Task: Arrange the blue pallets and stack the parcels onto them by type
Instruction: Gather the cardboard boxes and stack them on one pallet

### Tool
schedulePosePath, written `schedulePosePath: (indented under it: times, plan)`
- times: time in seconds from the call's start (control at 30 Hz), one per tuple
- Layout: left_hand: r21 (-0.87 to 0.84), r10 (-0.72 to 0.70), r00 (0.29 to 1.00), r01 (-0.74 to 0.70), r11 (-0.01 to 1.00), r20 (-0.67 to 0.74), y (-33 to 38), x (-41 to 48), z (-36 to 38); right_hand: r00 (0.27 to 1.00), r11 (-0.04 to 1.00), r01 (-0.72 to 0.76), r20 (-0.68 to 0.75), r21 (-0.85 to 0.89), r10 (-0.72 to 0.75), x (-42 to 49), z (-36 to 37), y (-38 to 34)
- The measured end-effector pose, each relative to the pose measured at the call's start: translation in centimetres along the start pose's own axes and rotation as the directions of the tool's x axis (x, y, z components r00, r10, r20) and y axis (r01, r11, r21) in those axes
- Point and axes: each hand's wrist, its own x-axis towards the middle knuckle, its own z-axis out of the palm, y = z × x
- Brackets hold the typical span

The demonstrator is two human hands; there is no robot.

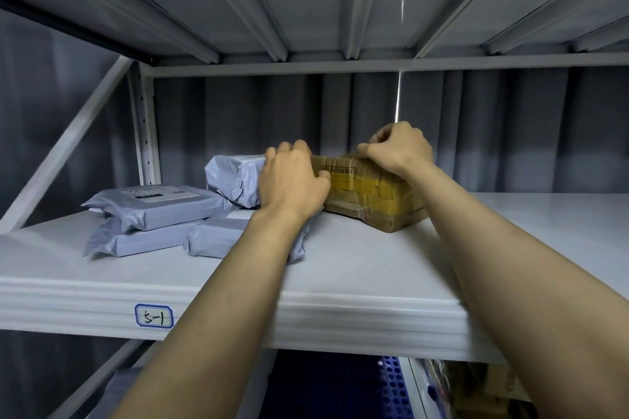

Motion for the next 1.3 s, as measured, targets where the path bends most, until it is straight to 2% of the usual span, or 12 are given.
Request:
schedulePosePath:
  times: [0.13,0.23,0.37,0.53,0.63,0.8,0.9,1.0,1.13,1.23,1.3]
  plan:
    - [-0.014,0.003,1.0,-0.003,1.0,0.002,0.0,-0.1,0.0,0.97,0.99,-0.139,0.196,-0.025,0.141,0.1,-0.6,0.9]
    - [-0.021,0.008,1.0,-0.008,1.0,0.002,-0.1,-0.1,0.0,0.939,0.972,-0.131,0.29,-0.195,0.184,0.1,-1.3,0.9]
    - [-0.021,0.015,1.0,-0.015,1.0,0.007,-0.1,-0.1,0.1,0.911,0.92,-0.134,0.319,-0.369,0.261,0.0,-1.9,0.5]
    - [-0.052,0.034,0.999,-0.033,0.998,0.008,0.0,-0.1,0.2,0.915,0.92,-0.112,0.323,-0.375,0.243,-0.4,-2.7,-0.3]
    - [-0.137,0.008,0.999,-0.002,0.991,0.041,-0.1,-0.1,0.3,0.924,0.947,-0.159,0.296,-0.279,0.242,-0.7,-2.6,-0.2]
    - [-0.271,-0.017,0.991,0.053,0.961,0.135,0.3,-0.3,0.3,0.982,0.981,-0.158,0.084,-0.116,0.168,-1.3,-3.2,0.5]
    - [-0.32,-0.057,0.982,0.113,0.941,0.18,0.5,-0.3,-0.1,0.971,0.975,-0.218,0.092,-0.04,0.221,-1.9,-3.5,0.9]
    - [-0.388,-0.081,0.972,0.164,0.907,0.221,0.8,-0.4,-0.3,0.959,0.954,-0.274,0.11,0.122,0.262,-2.9,-3.8,1.4]
    - [-0.427,-0.082,0.96,0.194,0.883,0.267,1.2,-0.6,-0.5,0.952,0.859,-0.303,0.095,0.414,0.29,-5.1,-4.5,1.4]
    - [-0.465,-0.075,0.96,0.198,0.863,0.271,2.1,-1.2,-0.9,0.948,0.722,-0.299,0.108,0.624,0.299,-6.9,-5.2,0.8]
    - [-0.511,-0.063,0.968,0.183,0.84,0.243,3.1,-2.1,-1.5,0.949,0.646,-0.294,0.136,0.704,0.283,-8.2,-5.5,0.3]
